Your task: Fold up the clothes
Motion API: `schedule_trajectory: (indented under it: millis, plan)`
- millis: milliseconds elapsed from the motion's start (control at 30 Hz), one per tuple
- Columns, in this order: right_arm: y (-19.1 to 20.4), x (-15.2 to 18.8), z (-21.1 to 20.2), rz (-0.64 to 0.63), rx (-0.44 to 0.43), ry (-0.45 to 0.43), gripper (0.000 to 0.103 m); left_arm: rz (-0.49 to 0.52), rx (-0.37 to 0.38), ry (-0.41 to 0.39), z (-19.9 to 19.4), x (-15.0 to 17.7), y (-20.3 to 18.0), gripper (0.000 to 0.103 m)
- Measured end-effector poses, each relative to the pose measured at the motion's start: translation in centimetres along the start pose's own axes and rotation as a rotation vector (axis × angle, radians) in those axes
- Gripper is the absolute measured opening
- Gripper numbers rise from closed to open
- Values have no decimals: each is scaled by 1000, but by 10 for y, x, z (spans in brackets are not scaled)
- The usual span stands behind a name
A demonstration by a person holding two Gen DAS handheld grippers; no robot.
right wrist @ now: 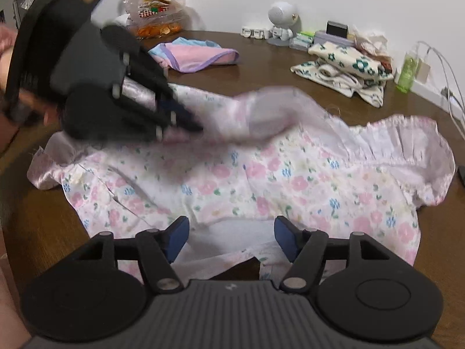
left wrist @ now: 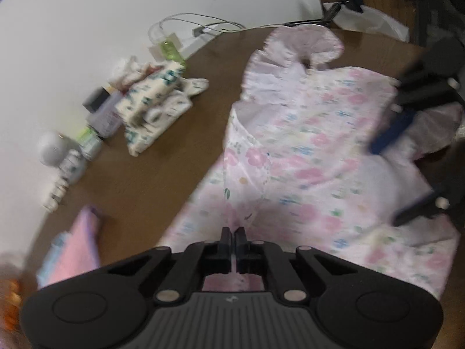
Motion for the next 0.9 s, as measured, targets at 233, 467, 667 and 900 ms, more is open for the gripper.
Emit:
schedule_trajectory:
  millis: [233,467,667,900]
  plan:
    - [1,18,-10,16,-40,-9,76,51,-202,48,17,-50,75,2]
    - [1,24,-15,23,-59,-15,78,-8,-271,103,53,-54,125,49]
    - [-15,18,-28,91,-60,-34,78,-169,-175,-13,-11,-21,135,62]
    - [-45,10,-35,194,10,-74,79,-185,-10,25,-31,31,79,73]
Point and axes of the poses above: each gripper's, at about its wrist camera, not at the fingertips, and z roughly the way its jaws point, y to its left, x to its underside, the point moved 7 cm from there along z, roughly the way its jaws point, and after that the axes turned 14 degrees about x, right-handed, at the moved point
